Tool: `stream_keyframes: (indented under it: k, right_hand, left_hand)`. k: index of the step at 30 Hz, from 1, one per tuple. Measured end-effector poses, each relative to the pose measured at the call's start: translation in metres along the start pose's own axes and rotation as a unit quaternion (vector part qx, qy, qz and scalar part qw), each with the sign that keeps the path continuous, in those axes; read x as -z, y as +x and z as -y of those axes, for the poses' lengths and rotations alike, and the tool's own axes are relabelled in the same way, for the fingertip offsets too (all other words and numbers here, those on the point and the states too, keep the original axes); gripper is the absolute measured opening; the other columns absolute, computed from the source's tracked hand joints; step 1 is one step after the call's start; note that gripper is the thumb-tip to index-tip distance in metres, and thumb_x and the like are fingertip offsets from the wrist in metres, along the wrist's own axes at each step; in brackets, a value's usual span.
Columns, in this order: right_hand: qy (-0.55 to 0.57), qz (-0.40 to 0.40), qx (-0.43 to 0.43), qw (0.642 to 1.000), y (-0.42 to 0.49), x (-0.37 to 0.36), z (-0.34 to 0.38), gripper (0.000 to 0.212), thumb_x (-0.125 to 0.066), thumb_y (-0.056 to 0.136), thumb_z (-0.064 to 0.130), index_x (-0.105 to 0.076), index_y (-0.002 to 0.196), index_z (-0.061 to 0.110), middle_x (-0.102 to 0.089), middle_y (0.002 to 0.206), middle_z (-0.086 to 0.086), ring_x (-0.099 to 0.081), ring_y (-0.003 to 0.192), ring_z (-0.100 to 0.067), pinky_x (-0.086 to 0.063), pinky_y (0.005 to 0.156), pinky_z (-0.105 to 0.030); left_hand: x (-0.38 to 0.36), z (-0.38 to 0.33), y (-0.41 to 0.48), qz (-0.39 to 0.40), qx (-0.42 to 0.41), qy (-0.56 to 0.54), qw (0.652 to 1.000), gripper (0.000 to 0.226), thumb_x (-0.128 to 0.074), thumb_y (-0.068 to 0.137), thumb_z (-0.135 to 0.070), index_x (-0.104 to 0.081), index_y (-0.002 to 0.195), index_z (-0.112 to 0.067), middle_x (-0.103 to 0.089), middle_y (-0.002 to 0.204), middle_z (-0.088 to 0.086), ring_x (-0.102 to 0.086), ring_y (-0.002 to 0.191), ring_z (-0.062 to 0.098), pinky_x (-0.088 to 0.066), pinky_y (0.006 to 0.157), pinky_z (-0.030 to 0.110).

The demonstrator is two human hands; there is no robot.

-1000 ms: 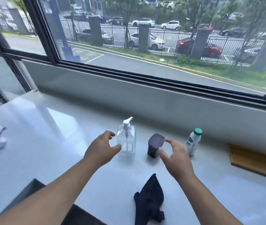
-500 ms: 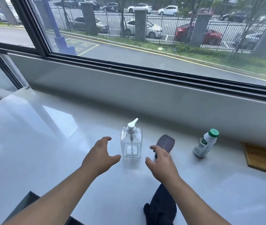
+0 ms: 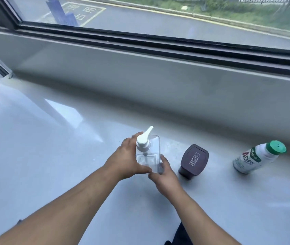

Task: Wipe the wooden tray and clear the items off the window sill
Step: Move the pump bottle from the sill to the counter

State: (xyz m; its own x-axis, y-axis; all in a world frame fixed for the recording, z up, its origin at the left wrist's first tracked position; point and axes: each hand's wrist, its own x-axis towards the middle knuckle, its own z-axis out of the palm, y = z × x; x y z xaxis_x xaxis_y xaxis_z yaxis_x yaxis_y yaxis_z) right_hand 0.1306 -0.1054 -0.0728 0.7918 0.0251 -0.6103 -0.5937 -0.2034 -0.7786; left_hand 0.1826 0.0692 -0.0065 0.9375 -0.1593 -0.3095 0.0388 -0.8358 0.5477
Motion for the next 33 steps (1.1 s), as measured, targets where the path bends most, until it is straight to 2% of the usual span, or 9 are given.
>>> stream_keyframes:
  k: [4,8,12,16,22,25,27,31,33]
  right_hand:
    - [0.030,0.011,0.000,0.999,0.001,-0.021,0.018,0.086,-0.066,0.083,0.026,-0.030,0.160,0.039,-0.057,0.148,0.008,-0.065,0.113,-0.007,-0.051,0.081,-0.024]
    - [0.015,0.040,0.031,0.999,-0.014,-0.060,0.051,0.088,-0.064,0.078,0.030,-0.032,0.159,0.040,-0.053,0.153,0.003,-0.061,0.125,-0.016,-0.054,0.095,-0.031]
    - [-0.010,0.085,0.071,0.994,-0.047,-0.126,0.089,0.082,-0.066,0.088,0.022,-0.032,0.159,0.042,-0.049,0.155,0.004,-0.061,0.124,-0.017,-0.052,0.082,-0.024]
    - [-0.053,0.135,0.115,0.983,-0.108,-0.210,0.121,0.093,-0.062,0.072,0.033,-0.030,0.159,0.042,-0.049,0.155,0.005,-0.062,0.124,-0.015,-0.051,0.080,-0.023]
    - [-0.120,0.208,0.176,0.955,-0.211,-0.347,0.127,0.089,-0.067,0.079,0.025,-0.032,0.159,0.043,-0.052,0.151,0.009,-0.062,0.116,-0.010,-0.049,0.078,-0.017]
    - [-0.157,0.245,0.194,0.937,-0.256,-0.408,0.120,0.095,-0.064,0.067,0.032,-0.034,0.156,0.047,-0.055,0.145,0.013,-0.062,0.110,0.000,-0.049,0.082,-0.018]
    - [-0.180,0.271,0.205,0.923,-0.280,-0.447,0.113,0.097,-0.062,0.064,0.037,-0.033,0.155,0.048,-0.055,0.141,0.015,-0.061,0.106,0.005,-0.048,0.077,-0.017]
    - [-0.206,0.317,0.221,0.899,-0.321,-0.518,0.098,0.096,-0.063,0.067,0.035,-0.032,0.157,0.046,-0.055,0.146,0.011,-0.065,0.113,-0.005,-0.056,0.094,-0.029]
    - [-0.218,0.341,0.218,0.888,-0.337,-0.548,0.093,0.095,-0.064,0.069,0.034,-0.030,0.157,0.049,-0.053,0.147,0.013,-0.065,0.110,-0.002,-0.055,0.088,-0.025]
  left_hand:
    - [0.011,0.010,-0.002,-0.024,0.008,-0.013,1.000,0.119,-0.090,0.052,-0.060,-0.020,0.148,-0.062,-0.049,0.140,-0.014,-0.059,0.112,0.011,-0.055,0.084,0.033]
    - [0.050,0.038,-0.030,-0.072,0.032,-0.024,0.997,0.117,-0.089,0.053,-0.062,-0.018,0.146,-0.064,-0.051,0.133,-0.015,-0.060,0.106,0.009,-0.054,0.074,0.028]
    - [0.109,0.081,-0.089,-0.133,0.065,-0.033,0.988,0.117,-0.086,0.049,-0.067,-0.020,0.145,-0.064,-0.053,0.129,-0.016,-0.063,0.102,0.009,-0.059,0.072,0.032]
    - [0.168,0.133,-0.178,-0.206,0.082,-0.051,0.974,0.109,-0.085,0.047,-0.070,-0.019,0.133,-0.071,-0.051,0.122,-0.023,-0.059,0.093,-0.008,-0.051,0.062,0.024]
    - [0.228,0.229,-0.337,-0.288,0.136,-0.054,0.946,0.103,-0.084,0.045,-0.070,-0.030,0.131,-0.068,-0.055,0.117,-0.029,-0.062,0.098,-0.003,-0.053,0.066,0.025]
    - [0.244,0.273,-0.412,-0.319,0.163,-0.051,0.932,0.096,-0.083,0.044,-0.073,-0.034,0.126,-0.066,-0.053,0.107,-0.037,-0.060,0.090,-0.007,-0.052,0.062,0.023]
    - [0.251,0.300,-0.459,-0.338,0.182,-0.052,0.922,0.094,-0.083,0.044,-0.075,-0.036,0.125,-0.068,-0.054,0.113,-0.035,-0.061,0.094,-0.004,-0.052,0.063,0.023]
    - [0.260,0.345,-0.538,-0.357,0.227,-0.047,0.905,0.104,-0.084,0.049,-0.074,-0.032,0.138,-0.063,-0.058,0.129,-0.019,-0.062,0.108,0.009,-0.056,0.077,0.032]
    - [0.265,0.363,-0.568,-0.368,0.227,-0.065,0.900,0.111,-0.086,0.052,-0.067,-0.022,0.143,-0.072,-0.062,0.125,-0.017,-0.063,0.113,0.011,-0.060,0.081,0.040]
